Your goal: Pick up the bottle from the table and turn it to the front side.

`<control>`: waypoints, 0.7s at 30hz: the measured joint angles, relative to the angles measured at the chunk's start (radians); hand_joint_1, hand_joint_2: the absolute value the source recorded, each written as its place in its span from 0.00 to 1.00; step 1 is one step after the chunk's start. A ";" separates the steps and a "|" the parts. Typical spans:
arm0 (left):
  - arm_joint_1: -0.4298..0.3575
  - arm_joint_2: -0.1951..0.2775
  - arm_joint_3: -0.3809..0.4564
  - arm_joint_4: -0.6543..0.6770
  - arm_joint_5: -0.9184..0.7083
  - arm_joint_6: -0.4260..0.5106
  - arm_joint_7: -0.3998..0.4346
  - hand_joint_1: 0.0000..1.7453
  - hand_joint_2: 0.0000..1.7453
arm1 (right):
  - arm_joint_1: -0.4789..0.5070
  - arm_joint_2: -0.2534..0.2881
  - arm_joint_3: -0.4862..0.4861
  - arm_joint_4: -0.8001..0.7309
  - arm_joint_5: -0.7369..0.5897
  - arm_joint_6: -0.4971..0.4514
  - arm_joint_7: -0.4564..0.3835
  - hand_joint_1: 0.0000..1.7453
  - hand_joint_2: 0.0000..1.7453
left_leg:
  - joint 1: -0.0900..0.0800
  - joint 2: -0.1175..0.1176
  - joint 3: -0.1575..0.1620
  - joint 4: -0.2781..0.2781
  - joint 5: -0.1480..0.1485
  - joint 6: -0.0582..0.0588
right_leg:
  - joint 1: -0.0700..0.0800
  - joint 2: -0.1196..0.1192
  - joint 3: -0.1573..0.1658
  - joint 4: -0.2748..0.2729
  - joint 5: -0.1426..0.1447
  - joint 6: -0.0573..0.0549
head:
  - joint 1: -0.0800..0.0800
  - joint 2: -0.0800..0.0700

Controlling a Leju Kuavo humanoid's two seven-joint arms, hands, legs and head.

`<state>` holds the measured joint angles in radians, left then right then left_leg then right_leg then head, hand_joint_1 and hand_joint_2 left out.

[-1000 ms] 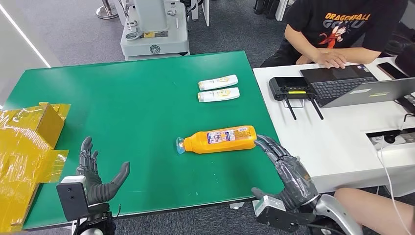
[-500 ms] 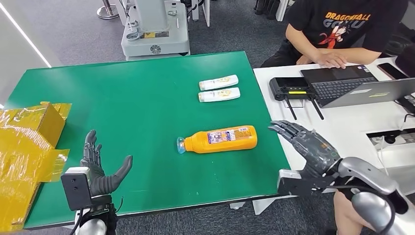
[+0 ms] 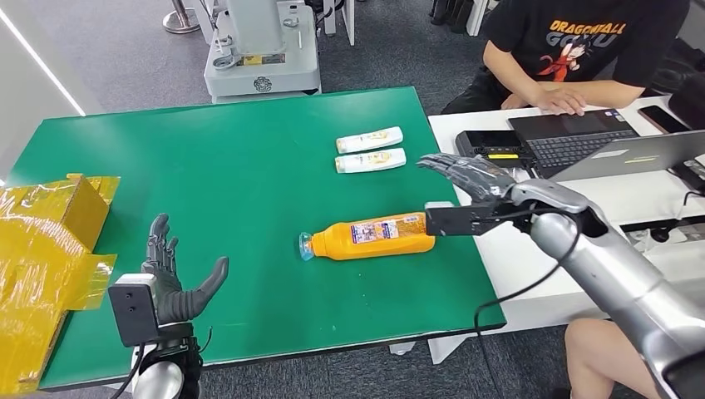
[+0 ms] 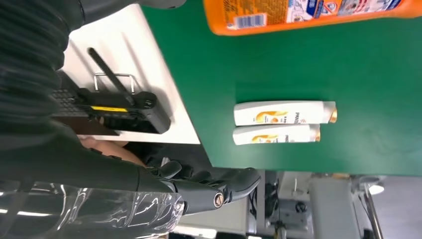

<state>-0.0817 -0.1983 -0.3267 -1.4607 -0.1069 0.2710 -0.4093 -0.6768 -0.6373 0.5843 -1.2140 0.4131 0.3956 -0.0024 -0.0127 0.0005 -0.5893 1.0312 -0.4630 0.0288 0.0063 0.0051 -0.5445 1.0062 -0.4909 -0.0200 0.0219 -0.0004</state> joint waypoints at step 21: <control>-0.026 0.009 -0.015 0.050 0.027 0.014 -0.015 0.00 1.00 | -0.172 0.276 0.300 0.522 -0.007 -0.063 -0.071 0.00 1.00 | 0.000 -0.005 -0.002 0.000 0.000 0.000 | 0.000 -0.005 -0.001 0.000 0.000 0.000 | 0.000 0.000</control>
<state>-0.1077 -0.1891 -0.3422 -1.4111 -0.0803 0.2849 -0.4244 -0.8492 -0.3611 0.8844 -0.6924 0.4058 0.3329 -0.0737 -0.0128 -0.0043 -0.5914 1.0317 -0.4630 0.0288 0.0062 0.0002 -0.5452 1.0061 -0.4913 -0.0196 0.0217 -0.0004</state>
